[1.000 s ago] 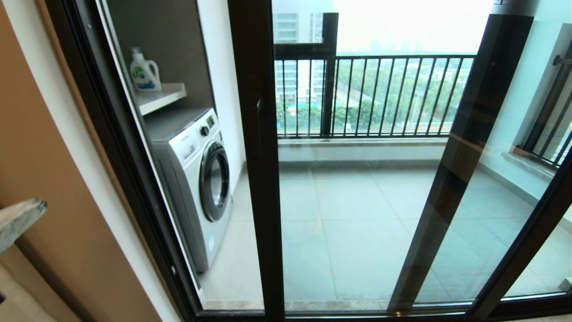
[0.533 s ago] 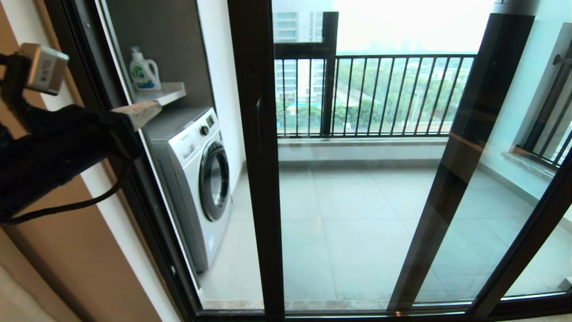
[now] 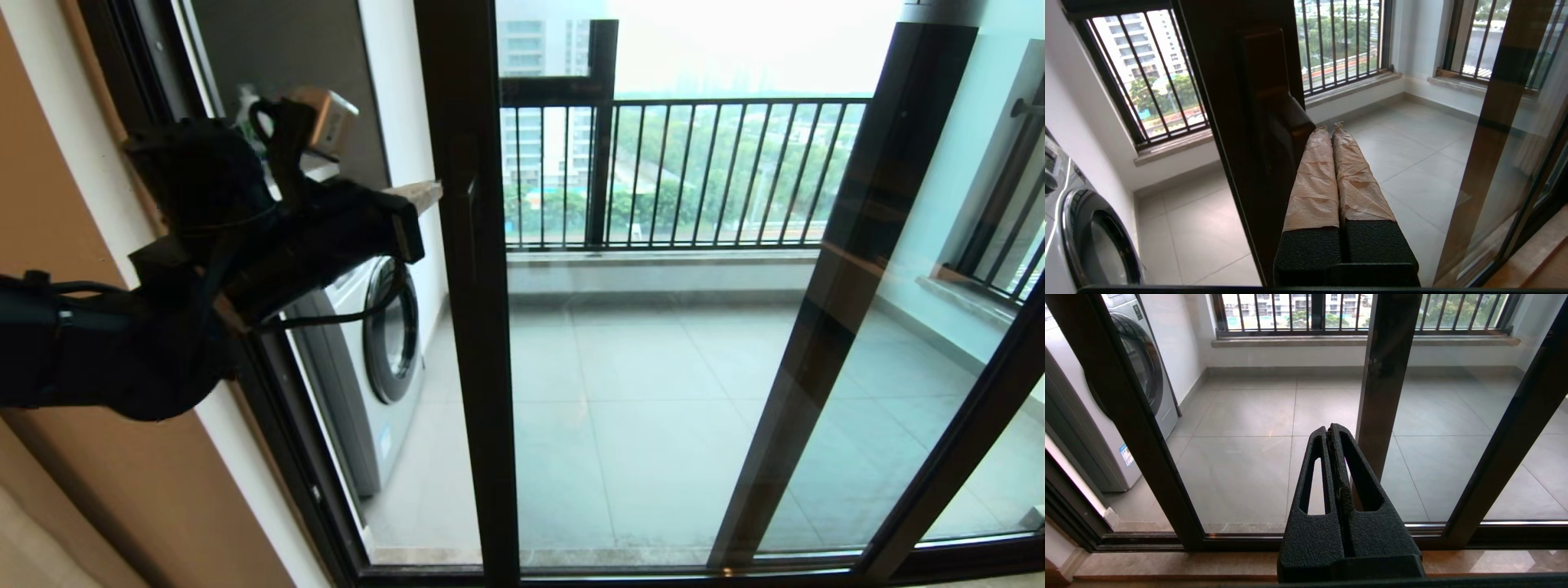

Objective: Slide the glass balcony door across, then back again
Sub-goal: Close the slid door

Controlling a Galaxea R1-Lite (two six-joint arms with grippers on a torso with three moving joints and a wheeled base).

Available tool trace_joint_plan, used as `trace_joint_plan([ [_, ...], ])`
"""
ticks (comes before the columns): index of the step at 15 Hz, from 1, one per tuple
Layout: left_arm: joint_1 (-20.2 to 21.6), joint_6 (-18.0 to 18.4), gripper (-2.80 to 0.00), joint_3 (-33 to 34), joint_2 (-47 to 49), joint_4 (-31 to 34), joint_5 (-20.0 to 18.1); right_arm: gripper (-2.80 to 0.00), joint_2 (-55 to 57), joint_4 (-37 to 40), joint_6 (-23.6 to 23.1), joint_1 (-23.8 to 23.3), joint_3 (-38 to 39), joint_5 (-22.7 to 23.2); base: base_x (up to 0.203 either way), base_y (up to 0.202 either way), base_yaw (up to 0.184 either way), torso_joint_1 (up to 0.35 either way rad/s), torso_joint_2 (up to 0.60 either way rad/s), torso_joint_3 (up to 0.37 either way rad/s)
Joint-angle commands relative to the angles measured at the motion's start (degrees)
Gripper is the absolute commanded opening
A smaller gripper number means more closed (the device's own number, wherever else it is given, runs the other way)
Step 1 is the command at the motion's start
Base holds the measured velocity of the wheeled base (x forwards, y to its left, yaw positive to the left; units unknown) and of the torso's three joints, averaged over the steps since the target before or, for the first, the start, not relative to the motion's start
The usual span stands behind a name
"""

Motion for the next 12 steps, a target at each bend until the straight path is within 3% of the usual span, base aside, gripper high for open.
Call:
trace_joint_plan([
  [1,-2.4,-0.2,-2.80,-4.8,5.1,0.2,0.2,-2.80,0.1,-0.1,0.0,0.0,0.7,0.0,0.000,0.000,0.000,0.000,0.00,0.000],
  [6,-5.6,-0.2,-2.80,-10.1,10.4,1.2,0.6,-2.80,0.1,-0.1,-0.1,0.0,0.7,0.0,0.000,0.000,0.000,0.000,0.00,0.000],
  [9,-7.3,0.0,-2.80,-13.9,13.2,3.3,7.9,-2.80,0.1,-0.1,0.0,0.0,0.7,0.0,0.000,0.000,0.000,0.000,0.00,0.000],
  [12,-7.4,0.3,-2.80,-16.9,15.2,3.4,10.3,-2.80,0.1,-0.1,-0.1,0.0,0.7,0.0,0.000,0.000,0.000,0.000,0.00,0.000],
])
